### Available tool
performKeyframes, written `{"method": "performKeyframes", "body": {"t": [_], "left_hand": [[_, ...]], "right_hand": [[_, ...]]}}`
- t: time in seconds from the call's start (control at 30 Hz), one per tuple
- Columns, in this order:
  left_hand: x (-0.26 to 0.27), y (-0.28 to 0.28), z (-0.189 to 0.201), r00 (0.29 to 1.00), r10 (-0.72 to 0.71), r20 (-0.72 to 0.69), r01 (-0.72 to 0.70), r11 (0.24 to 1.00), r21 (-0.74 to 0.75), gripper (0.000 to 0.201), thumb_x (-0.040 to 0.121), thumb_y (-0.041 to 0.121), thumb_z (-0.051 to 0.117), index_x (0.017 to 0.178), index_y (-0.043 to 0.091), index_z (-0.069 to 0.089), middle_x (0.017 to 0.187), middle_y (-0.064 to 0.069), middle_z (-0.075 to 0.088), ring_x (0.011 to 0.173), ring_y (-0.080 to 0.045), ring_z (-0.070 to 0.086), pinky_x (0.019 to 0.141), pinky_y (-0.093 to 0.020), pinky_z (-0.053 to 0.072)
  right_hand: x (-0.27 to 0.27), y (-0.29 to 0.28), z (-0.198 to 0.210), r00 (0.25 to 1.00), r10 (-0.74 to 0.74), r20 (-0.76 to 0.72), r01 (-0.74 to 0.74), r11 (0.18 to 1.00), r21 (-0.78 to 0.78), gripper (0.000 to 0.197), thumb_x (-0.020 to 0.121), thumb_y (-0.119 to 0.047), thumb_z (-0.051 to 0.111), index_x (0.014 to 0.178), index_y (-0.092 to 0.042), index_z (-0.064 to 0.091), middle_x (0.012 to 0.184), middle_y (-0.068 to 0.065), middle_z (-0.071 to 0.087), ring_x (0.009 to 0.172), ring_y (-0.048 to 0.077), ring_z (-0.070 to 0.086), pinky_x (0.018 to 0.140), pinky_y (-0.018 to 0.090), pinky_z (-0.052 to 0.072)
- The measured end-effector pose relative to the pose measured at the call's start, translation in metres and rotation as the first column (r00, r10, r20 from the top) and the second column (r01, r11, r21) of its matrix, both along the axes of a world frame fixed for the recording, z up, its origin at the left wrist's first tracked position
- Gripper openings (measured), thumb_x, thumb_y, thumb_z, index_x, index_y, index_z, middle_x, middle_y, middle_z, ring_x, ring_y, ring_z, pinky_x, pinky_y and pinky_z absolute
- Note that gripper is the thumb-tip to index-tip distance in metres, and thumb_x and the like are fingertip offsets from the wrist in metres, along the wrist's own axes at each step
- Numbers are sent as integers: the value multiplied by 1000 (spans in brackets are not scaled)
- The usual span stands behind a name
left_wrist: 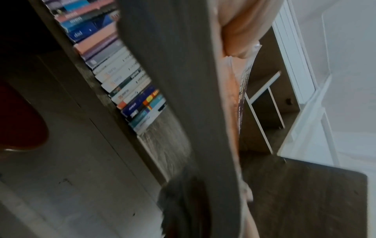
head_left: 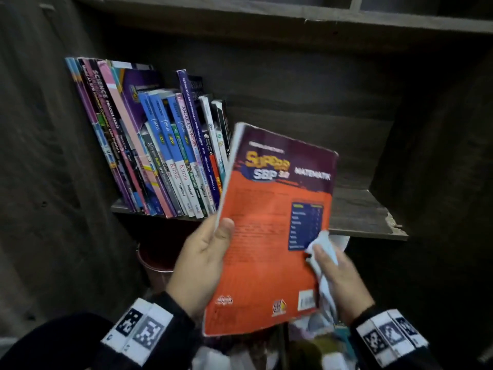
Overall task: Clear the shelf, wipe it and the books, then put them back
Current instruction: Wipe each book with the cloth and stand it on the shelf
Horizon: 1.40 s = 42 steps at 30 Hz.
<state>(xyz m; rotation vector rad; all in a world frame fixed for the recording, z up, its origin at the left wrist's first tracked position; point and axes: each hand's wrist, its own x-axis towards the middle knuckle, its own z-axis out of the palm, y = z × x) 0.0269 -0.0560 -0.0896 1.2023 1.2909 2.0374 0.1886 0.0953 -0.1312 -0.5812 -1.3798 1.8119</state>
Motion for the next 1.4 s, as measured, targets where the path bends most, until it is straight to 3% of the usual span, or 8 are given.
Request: {"method": "performKeyframes", "body": {"t": [0.1,0.23,0.43,0.57,0.83,1.03,1.27,1.4], "left_hand": [[-19,0,12,999,-32,37,30,998,53,54,69,72,61,99,28,69,99,-10,73,84,-23,71,67,-32,58],[-26,17,20,992,-126,-1,126,992,-16,56,72,65,62,107,22,66,102,-9,72,88,-23,70,71,-31,57],[-46,48,28,946,-104,-308,24,967,-254,41,86,44,47,118,22,59,104,5,70,90,-10,66,80,-25,53],[-81,55,21,957,98,-272,-188,926,-328,16,98,25,51,110,20,59,95,-5,68,70,-14,64,51,-12,46],[-103,62,15,939,275,-206,-332,878,-344,20,98,17,49,81,21,60,78,-5,65,65,-19,60,56,-26,45],[-105,61,16,949,251,-192,-306,882,-360,19,97,16,49,83,20,60,81,-5,65,69,-17,61,58,-22,45],[-103,59,16,951,221,-217,-292,876,-385,16,97,13,49,86,20,58,87,-7,65,76,-17,63,51,-13,42],[-102,57,16,946,225,-234,-304,869,-391,16,95,12,52,85,23,58,88,-8,68,73,-18,66,59,-24,46]], "right_hand": [[14,-4,-7,948,304,96,-286,943,-169,96,37,-36,98,113,10,60,108,33,64,88,38,68,73,39,57],[34,-3,4,879,441,182,-435,898,-71,77,47,-18,95,111,9,63,112,36,61,99,44,63,87,46,53],[35,-22,26,964,-32,264,-29,974,224,30,65,-23,80,90,-9,76,94,14,74,90,27,71,76,30,58],[26,-7,32,899,-382,215,298,892,340,3,79,-12,72,81,-9,72,79,2,75,77,21,71,68,25,57],[-61,37,65,627,-700,341,327,634,701,19,92,-32,59,103,-17,62,103,16,67,97,33,63,80,35,45],[-135,35,47,728,-446,520,-28,739,674,30,90,-49,55,100,-21,57,102,1,68,91,20,65,84,38,53],[-135,37,33,768,-146,624,-363,704,611,79,67,-76,60,138,-56,30,137,-15,53,123,11,53,101,44,45],[-131,36,37,731,-137,668,-424,676,602,95,69,-56,72,144,-55,14,151,-15,34,133,11,39,108,45,39]]}}
